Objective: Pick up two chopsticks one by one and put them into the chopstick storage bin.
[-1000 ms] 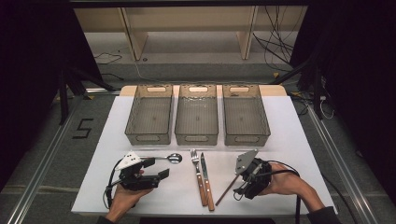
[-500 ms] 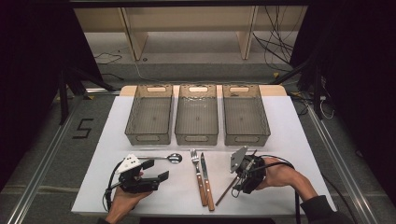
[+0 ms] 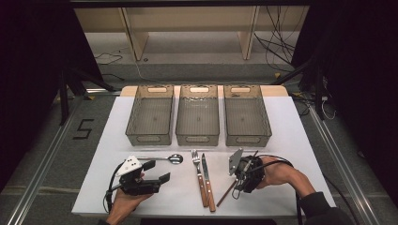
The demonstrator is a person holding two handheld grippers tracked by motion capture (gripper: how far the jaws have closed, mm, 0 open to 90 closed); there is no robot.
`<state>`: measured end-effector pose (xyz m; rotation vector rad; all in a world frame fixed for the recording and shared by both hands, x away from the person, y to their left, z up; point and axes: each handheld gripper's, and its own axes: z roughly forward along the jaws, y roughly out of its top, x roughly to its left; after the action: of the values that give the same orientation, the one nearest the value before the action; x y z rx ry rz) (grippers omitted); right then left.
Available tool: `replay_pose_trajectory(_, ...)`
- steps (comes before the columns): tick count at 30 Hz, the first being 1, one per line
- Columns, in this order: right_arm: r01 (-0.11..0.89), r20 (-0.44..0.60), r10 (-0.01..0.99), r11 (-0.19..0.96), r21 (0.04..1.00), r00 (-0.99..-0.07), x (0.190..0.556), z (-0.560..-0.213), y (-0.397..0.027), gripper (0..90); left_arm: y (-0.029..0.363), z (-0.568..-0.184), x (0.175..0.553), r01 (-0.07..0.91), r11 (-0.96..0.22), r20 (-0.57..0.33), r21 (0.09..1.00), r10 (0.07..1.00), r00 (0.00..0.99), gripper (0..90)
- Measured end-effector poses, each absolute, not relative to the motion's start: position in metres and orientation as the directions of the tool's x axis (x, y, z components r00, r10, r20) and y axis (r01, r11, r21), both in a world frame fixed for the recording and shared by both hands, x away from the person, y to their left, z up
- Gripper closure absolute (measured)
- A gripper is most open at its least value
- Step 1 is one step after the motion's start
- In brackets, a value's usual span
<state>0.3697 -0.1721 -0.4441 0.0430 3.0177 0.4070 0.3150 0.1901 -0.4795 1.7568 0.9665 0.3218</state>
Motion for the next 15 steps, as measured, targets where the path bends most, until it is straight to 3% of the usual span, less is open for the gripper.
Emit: replay_pose_trajectory(15,0.014,-0.058,0.028,0.972,0.233,-0.998,0.382,-0.457,-0.168,46.0,0.188,-0.481,0.316,0.463,-0.128,-0.228,0.877,0.737,0.636,18.0)
